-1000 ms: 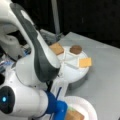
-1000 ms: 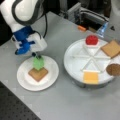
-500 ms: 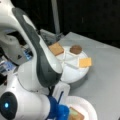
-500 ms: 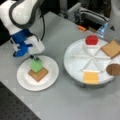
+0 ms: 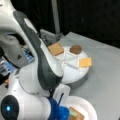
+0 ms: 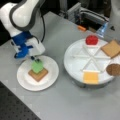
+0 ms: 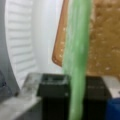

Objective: Ingredient selection for cheeseburger or sandwich

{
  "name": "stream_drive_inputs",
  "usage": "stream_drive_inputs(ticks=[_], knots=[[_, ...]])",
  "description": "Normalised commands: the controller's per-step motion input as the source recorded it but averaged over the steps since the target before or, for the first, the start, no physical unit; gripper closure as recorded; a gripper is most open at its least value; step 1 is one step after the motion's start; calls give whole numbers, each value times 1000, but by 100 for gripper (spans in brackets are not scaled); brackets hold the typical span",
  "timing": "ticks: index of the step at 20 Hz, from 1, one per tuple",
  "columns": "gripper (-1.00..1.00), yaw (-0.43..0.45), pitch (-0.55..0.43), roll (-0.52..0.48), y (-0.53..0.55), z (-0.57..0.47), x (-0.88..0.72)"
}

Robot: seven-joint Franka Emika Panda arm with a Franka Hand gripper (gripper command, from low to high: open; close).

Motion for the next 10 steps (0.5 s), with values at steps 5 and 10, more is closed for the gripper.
stream_drive_inputs(ticks=[5, 10], knots=[[100, 138, 155, 31, -177, -14, 246], [100, 133, 131, 46, -204, -36, 221]])
